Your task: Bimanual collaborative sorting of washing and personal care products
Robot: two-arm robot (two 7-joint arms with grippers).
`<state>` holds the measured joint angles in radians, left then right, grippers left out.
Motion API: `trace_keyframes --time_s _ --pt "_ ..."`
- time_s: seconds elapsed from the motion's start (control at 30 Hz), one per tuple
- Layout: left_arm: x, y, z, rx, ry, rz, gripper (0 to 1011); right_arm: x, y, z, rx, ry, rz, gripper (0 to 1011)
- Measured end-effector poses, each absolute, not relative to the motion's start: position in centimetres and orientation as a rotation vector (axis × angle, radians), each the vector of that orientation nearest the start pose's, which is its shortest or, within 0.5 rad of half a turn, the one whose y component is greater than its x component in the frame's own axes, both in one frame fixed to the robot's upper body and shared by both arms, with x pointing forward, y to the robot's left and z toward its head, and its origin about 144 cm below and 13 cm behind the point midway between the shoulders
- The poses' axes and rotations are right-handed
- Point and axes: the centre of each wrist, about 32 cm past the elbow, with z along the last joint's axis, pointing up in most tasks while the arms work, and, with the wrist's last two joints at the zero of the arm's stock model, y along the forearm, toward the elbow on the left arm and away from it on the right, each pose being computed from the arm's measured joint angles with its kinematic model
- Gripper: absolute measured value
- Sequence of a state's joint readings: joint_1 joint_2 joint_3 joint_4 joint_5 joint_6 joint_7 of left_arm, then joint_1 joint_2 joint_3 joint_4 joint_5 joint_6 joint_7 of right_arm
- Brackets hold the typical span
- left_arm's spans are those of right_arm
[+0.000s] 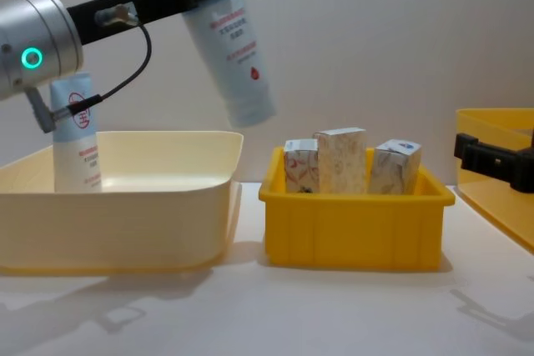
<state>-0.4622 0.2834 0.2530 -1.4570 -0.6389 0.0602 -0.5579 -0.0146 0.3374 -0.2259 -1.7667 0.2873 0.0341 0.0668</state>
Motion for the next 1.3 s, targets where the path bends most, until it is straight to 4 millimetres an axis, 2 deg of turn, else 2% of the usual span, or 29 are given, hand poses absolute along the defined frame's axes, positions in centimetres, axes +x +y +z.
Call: trace_keyframes --time_s 0.47,1.3 --pt "56.6 23.4 126.9 -0.275 -0.036 0.553 219 44.3 -23.7 118.9 0.026 -0.075 -1.229 1001" --pt "56.4 22.8 126.1 -0.217 -0.079 0.535 219 44.3 -23.7 118.9 0.026 -0.075 -1.229 1001"
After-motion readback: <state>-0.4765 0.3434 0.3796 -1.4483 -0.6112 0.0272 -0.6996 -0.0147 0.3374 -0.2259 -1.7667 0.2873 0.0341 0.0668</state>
